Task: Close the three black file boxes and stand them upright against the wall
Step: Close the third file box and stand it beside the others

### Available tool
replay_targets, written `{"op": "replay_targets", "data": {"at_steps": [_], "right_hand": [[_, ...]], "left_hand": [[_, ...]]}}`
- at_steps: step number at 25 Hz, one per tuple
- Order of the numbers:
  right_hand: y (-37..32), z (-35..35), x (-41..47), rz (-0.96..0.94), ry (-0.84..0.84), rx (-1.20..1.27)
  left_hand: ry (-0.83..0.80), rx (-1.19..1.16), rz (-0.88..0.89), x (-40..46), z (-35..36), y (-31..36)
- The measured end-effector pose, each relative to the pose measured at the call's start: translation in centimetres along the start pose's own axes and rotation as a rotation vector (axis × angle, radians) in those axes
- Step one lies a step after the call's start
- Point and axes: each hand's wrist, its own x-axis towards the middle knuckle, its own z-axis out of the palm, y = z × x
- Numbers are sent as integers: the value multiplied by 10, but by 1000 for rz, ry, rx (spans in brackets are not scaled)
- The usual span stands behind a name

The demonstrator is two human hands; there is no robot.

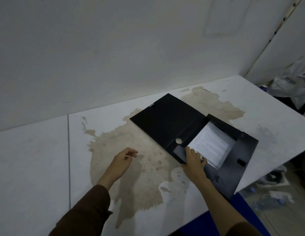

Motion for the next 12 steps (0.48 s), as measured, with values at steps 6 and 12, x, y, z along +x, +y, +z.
{"op": "replay_targets", "data": {"at_steps": [6, 12], "right_hand": [[-30, 14, -8, -136, 26, 61], [-34, 22, -22, -210, 12, 52]], "left_hand": [[79, 35, -54, -5, -20, -17], [138, 99, -145, -12, -29, -46]]}}
